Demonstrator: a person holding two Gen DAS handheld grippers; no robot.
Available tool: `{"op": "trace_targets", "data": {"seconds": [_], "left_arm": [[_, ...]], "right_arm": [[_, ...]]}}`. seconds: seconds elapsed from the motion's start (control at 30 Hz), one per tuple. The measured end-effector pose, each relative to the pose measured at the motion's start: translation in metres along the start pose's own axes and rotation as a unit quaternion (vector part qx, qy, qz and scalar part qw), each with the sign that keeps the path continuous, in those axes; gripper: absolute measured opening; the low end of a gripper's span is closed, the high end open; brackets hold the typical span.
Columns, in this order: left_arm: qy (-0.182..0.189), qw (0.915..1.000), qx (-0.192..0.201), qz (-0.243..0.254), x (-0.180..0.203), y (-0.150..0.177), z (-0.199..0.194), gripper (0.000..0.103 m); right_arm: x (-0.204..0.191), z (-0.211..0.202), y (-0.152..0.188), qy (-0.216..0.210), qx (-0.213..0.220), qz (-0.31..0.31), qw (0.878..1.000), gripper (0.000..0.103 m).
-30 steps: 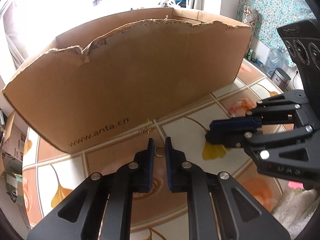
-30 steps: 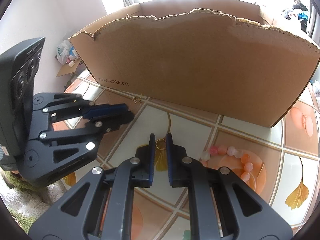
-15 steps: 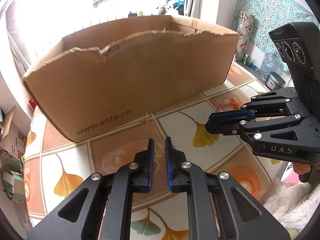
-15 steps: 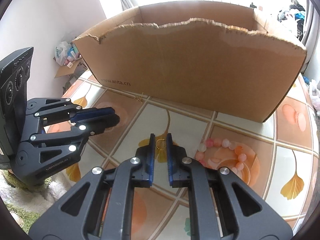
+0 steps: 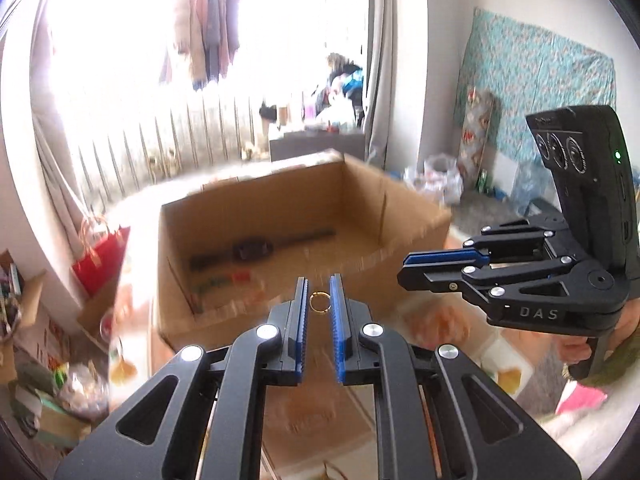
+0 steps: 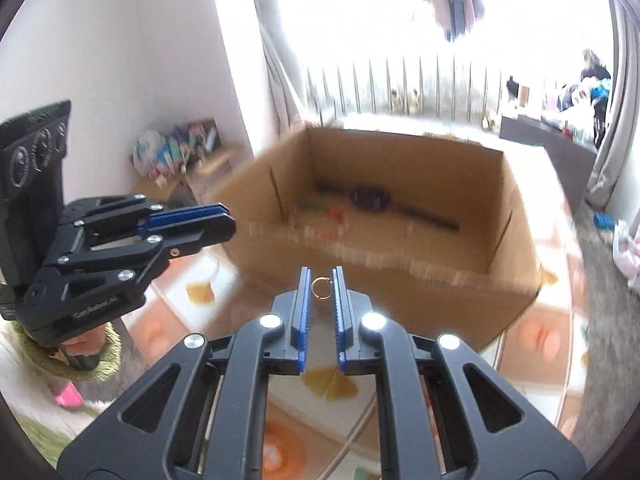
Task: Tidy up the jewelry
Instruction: 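Carry both charms over the box and open both tools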
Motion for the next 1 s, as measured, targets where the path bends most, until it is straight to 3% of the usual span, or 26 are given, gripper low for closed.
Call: {"op": "trace_targets", "data": {"seconds": [0.13, 0.3, 0.47, 0.57, 1.0], "left_arm": [[-0.003, 0.9999, 0.012, -0.006, -0.006, -0.022, 0.014, 0.011], [0.000, 0.9980, -0.043, -0.046, -0.023, -0.021, 0.057, 0.011], [0.000, 0.9887, -0.117, -0.093, -0.036, -0.005, 0.104, 0.011], [-0.001, 0.9852, -0.137, -0.103, -0.038, -0.001, 0.116, 0.011], [-0.005, 0.9826, -0.145, -0.116, -0.048, -0.007, 0.120, 0.013]], "right_arm": [[0.021, 0.003, -0.020, 0.009, 0.022, 0.008, 1.000, 0.010], [0.057, 0.036, -0.016, 0.013, -0.011, 0.041, 0.999, 0.010], [0.084, 0.067, 0.004, 0.002, -0.063, 0.091, 0.994, 0.010], [0.090, 0.075, 0.010, -0.008, -0.073, 0.112, 0.991, 0.010], [0.103, 0.070, 0.008, 0.007, -0.060, 0.131, 0.990, 0.011]]}}
Point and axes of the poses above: each gripper's, at about its wrist camera, not at the fingertips, and z roughly the way its jaws point, x to its right, y to its underside, the point moved 9 cm from there along z, roughly the way its jaws point, and after that the axes turned 14 degrees about -z, right-handed, at the moved point
